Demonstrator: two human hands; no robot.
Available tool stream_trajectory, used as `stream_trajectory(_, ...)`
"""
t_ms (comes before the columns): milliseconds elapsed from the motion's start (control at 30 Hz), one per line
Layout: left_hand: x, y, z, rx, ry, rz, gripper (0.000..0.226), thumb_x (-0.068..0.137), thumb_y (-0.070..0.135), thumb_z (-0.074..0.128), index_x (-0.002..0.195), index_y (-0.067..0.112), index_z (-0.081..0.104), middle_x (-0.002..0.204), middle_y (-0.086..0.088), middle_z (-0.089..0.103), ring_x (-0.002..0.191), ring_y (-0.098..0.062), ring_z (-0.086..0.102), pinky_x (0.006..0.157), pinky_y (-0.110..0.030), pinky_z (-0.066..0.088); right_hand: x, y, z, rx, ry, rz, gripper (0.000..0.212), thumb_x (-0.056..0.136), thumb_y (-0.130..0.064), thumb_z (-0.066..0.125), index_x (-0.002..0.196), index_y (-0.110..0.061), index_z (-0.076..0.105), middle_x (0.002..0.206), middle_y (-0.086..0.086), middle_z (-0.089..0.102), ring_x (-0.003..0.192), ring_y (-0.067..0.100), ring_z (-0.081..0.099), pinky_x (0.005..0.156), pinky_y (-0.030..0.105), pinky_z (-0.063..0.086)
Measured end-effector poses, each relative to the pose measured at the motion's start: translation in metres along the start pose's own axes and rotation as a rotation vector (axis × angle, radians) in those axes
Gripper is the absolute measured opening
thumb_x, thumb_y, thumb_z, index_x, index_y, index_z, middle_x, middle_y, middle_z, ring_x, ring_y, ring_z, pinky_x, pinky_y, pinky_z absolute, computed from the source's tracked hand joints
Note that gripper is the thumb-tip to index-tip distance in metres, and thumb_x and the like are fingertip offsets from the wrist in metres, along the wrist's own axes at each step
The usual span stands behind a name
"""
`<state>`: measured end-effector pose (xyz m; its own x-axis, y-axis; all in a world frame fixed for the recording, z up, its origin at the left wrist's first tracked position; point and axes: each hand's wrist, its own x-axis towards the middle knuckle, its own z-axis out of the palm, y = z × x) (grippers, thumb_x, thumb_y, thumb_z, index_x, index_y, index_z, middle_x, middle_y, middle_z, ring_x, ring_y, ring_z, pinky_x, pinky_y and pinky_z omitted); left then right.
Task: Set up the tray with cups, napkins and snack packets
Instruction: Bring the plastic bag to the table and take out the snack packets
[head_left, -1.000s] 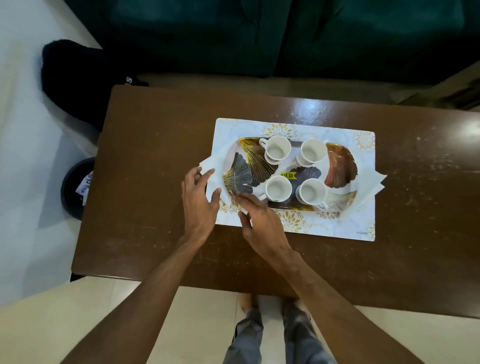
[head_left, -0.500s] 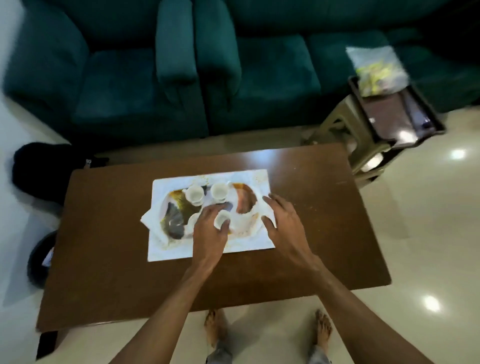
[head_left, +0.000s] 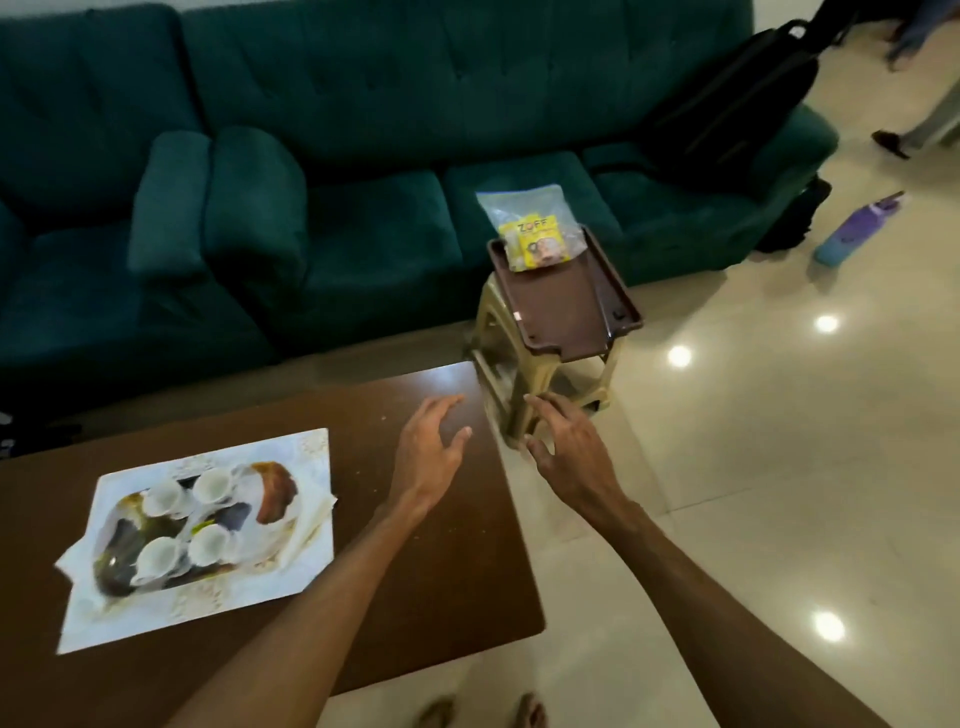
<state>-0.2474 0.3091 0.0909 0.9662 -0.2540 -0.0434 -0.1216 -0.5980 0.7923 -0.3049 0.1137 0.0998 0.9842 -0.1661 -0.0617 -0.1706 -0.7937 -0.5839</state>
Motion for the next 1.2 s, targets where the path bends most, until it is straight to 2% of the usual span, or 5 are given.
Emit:
stream_trajectory(300, 0.104, 0.061, 0.075, -0.033, -0.015, -0.034, 0.051, 0.092, 0.012, 0.071, 0.141, 0.014, 0.055, 0.143, -0.008, 0.055, 0.133, -0.022, 0.051, 0.114, -0.042, 0.044, 0.097, 0.088, -0.079, -0.011, -0.021, -0.016, 0.056, 0.095, -0.024, 0.066, 0.147, -0.019, 0.047, 0.149, 0.004, 0.048, 0.138, 0.022, 0.043, 0.115, 0.038, 0.040)
stream_trajectory(700, 0.282, 0.096, 0.141, -0.134, 0.102, -0.240, 0.059, 0.089, 0.010, 0.075, 0.143, 0.013, 0.053, 0.135, -0.008, 0.060, 0.122, -0.019, 0.058, 0.105, -0.042, 0.052, 0.310, 0.176, -0.122, 0.120, -0.076, 0.065, 0.063, 0.091, -0.029, 0.071, 0.148, -0.022, 0.045, 0.149, 0.003, 0.050, 0.137, 0.023, 0.045, 0.113, 0.041, 0.042)
stream_trajectory(867, 0.372, 0.091, 0.163, -0.218, 0.146, -0.351, 0.064, 0.088, 0.014, 0.077, 0.146, 0.013, 0.050, 0.135, -0.011, 0.059, 0.121, -0.024, 0.058, 0.104, -0.046, 0.051, 0.409, 0.198, -0.106, 0.249, -0.106, 0.118, 0.074, 0.088, -0.030, 0.075, 0.151, -0.017, 0.040, 0.153, 0.007, 0.047, 0.141, 0.025, 0.042, 0.117, 0.042, 0.037)
stream_trajectory(1000, 0.461, 0.055, 0.197, -0.230, 0.202, -0.464, 0.071, 0.086, 0.019, 0.080, 0.148, 0.012, 0.046, 0.140, -0.011, 0.058, 0.121, -0.019, 0.056, 0.101, -0.029, 0.046, 0.502, 0.233, -0.069, 0.354, -0.160, 0.163, 0.083, 0.085, -0.036, 0.078, 0.153, -0.015, 0.035, 0.155, 0.008, 0.045, 0.142, 0.025, 0.043, 0.117, 0.045, 0.037)
stream_trajectory(1200, 0.564, -0.010, 0.248, -0.177, 0.220, -0.519, 0.090, 0.085, 0.032, 0.080, 0.158, 0.019, 0.029, 0.156, -0.009, 0.038, 0.144, -0.024, 0.038, 0.119, -0.039, 0.034, 0.602, 0.286, -0.004, 0.471, -0.213, 0.170, 0.108, 0.077, -0.056, 0.079, 0.158, -0.021, 0.018, 0.165, 0.005, 0.022, 0.151, 0.023, 0.025, 0.123, 0.047, 0.027)
